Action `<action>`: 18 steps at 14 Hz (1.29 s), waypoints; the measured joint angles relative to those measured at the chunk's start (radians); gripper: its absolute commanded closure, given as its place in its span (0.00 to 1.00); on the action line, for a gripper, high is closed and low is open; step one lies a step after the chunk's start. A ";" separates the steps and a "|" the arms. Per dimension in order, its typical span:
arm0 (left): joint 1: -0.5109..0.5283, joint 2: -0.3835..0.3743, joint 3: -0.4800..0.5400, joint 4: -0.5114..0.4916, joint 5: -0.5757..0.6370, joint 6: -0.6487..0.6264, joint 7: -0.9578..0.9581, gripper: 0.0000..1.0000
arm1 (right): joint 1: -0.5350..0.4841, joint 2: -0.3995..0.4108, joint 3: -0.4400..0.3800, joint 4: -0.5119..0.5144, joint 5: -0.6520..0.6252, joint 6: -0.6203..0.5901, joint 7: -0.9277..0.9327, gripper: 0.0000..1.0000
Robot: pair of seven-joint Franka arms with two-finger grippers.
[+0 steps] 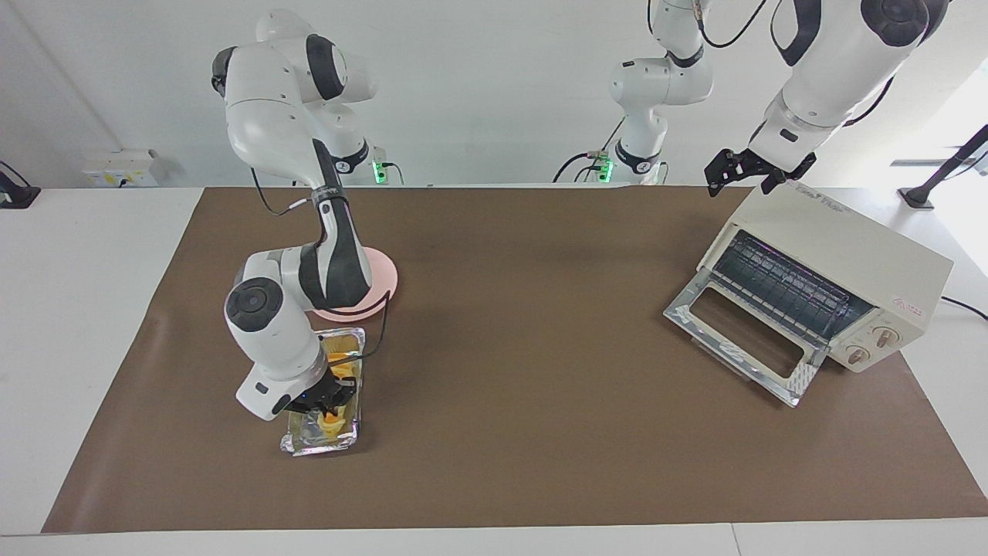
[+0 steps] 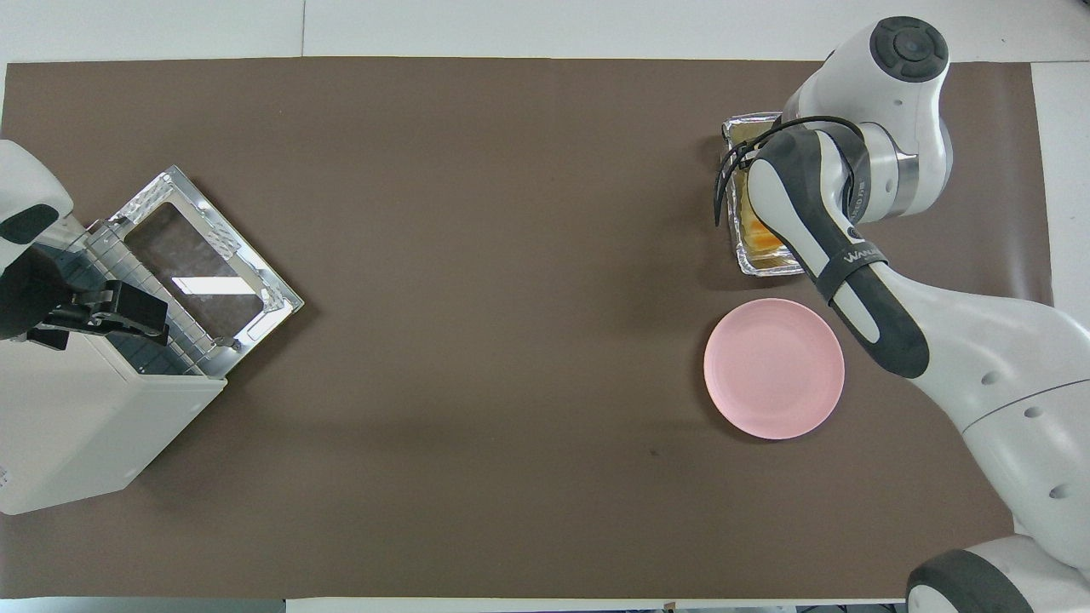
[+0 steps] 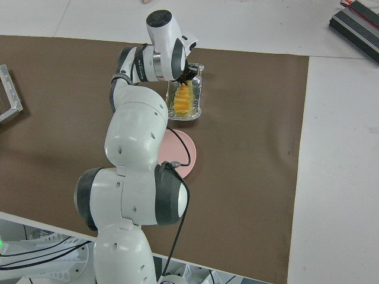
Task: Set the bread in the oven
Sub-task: 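Lower the bread into the foil tray and open the right gripper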
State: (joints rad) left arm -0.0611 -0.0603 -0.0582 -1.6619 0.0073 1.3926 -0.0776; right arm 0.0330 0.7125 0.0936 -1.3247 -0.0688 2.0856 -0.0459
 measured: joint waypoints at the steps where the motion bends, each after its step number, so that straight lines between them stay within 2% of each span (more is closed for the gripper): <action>1: 0.000 0.000 0.000 0.000 0.000 0.000 0.000 0.00 | -0.004 -0.004 -0.002 0.000 0.000 -0.005 0.000 0.04; 7: 0.000 0.000 0.000 0.000 0.000 0.000 0.000 0.00 | -0.018 -0.049 -0.002 0.033 -0.024 -0.141 -0.006 0.04; 11: 0.000 0.000 0.000 0.000 0.000 0.000 0.000 0.00 | -0.049 -0.051 -0.003 0.048 -0.031 -0.156 -0.112 0.07; 15: 0.000 0.000 0.000 0.000 0.000 0.000 0.000 0.00 | -0.085 -0.049 -0.003 0.032 -0.042 -0.091 -0.169 0.10; 18: 0.000 0.000 0.000 0.000 0.000 0.000 0.000 0.00 | -0.085 -0.047 -0.002 -0.033 -0.053 0.003 -0.172 0.13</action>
State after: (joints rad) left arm -0.0611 -0.0603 -0.0582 -1.6619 0.0073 1.3926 -0.0776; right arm -0.0520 0.6660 0.0914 -1.3573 -0.1218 2.0890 -0.2179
